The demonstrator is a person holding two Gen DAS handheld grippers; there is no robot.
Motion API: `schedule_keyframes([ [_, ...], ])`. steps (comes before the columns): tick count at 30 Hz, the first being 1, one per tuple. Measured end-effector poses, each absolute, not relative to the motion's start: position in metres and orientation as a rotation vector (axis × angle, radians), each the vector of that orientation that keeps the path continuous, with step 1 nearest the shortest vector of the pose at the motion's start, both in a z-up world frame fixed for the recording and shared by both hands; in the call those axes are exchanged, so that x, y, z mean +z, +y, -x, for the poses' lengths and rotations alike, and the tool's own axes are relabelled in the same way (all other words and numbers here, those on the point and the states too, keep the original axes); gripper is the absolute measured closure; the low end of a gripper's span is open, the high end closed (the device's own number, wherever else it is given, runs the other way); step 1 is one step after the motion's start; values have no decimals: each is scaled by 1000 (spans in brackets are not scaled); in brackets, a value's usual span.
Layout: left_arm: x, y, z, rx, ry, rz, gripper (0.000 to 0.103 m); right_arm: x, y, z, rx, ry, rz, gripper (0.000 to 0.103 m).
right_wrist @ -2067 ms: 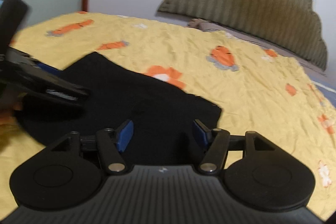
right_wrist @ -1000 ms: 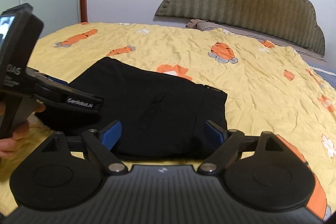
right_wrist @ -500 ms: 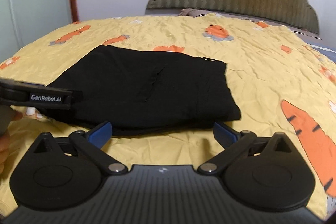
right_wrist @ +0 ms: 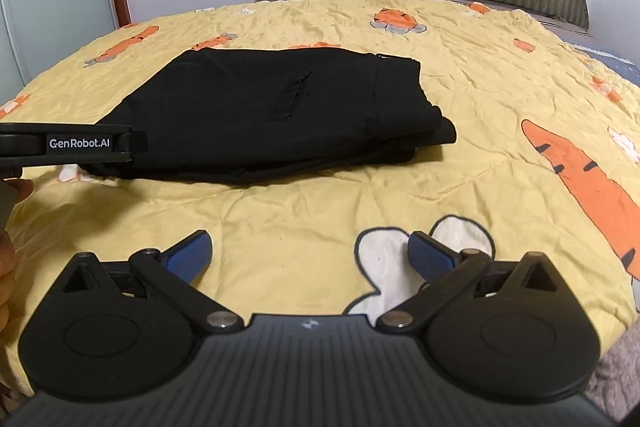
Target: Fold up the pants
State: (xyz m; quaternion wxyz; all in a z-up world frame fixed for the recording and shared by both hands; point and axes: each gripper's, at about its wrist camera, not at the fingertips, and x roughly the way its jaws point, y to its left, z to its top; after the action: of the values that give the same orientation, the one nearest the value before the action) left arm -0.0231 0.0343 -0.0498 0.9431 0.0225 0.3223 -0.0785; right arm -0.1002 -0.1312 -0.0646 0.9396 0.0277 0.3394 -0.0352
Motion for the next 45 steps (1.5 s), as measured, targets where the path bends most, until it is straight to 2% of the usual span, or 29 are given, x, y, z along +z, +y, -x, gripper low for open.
schedule_keyframes([
  [7,-57,38,35,-214,759,-28,13,-64,-121,110,-61,687,-31,0],
  [16,-65,33,51,-201,739,-106,11,-69,-117,116,-69,680,-29,0],
  [20,-66,32,47,-197,754,-104,4,-70,-117,116,-69,679,-18,0],
  [45,-70,32,47,-187,751,-95,0,-75,-117,115,-55,668,-8,0],
])
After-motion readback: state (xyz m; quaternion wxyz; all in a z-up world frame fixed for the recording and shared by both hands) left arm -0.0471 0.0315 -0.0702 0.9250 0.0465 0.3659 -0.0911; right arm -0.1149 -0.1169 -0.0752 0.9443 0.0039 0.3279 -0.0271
